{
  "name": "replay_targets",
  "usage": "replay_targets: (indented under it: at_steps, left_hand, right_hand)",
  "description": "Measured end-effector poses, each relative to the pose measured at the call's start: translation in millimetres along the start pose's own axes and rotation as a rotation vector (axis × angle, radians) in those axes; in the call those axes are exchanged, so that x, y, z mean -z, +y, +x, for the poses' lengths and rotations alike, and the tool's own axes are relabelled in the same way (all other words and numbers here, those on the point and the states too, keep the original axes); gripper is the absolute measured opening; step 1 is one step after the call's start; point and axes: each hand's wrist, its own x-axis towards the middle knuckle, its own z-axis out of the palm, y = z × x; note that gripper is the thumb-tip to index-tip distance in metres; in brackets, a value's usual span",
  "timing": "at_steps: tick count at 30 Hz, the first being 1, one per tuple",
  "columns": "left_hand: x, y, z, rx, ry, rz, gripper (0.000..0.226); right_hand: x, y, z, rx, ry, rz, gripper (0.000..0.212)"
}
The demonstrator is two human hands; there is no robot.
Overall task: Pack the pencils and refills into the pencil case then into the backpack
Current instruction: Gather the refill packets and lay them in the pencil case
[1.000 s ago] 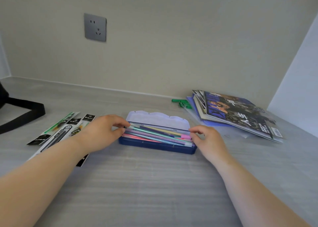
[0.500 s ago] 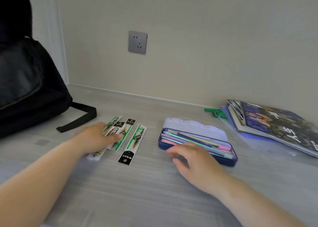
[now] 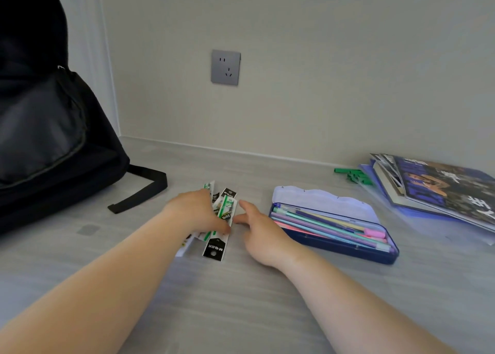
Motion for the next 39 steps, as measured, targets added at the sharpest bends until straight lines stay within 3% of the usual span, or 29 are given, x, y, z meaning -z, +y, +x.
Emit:
replay_targets:
  at_steps: [4, 11, 15, 17, 21, 23, 25, 29, 34, 39]
  left_hand:
    - [2, 20, 5, -0.014, 0.011, 0.069, 0.048]
    - [-3, 7, 14, -0.013, 0.008, -0.09, 0.021]
    - [-9, -3, 8, -0.068, 0.041, -0.262, 0.009]
    - [-7, -1, 1, -0.104, 0.093, -0.375, 0.014]
    - [3, 18, -14, -0.265, 0.212, -0.862, 0.017]
    - [6, 29, -24, -0.36, 0.085, -1.143, 0.024]
    - [5, 38, -31, -0.423, -0.045, -1.258, 0.025]
    - [-3, 54, -35, -0.495, -0.184, -1.273, 0.023]
    - [-6, 77, -33, -0.558, -0.276, -1.363, 0.02]
    - [-16, 78, -32, -0.559, -0.35, -1.257, 0.022]
  right_hand:
    - [3, 7, -1, 0.009, 0.012, 0.193, 0.063]
    - [11, 13, -9, -0.003, 0.11, 0.46, 0.049]
    - [24, 12, -13, 0.019, 0.236, 0.508, 0.048]
    - [27, 11, -13, 0.025, 0.291, 0.522, 0.045]
    - [31, 13, -12, 0.035, 0.418, 0.612, 0.03]
    - [37, 14, -12, 0.02, 0.391, 0.718, 0.038]
    - [46, 14, -11, 0.053, 0.305, 0.806, 0.046]
    - [73, 9, -14, 0.23, 0.242, 0.876, 0.013]
    - [97, 2, -15, 0.324, 0.184, 0.863, 0.02]
    - [100, 5, -17, 0.325, 0.105, 0.82, 0.018]
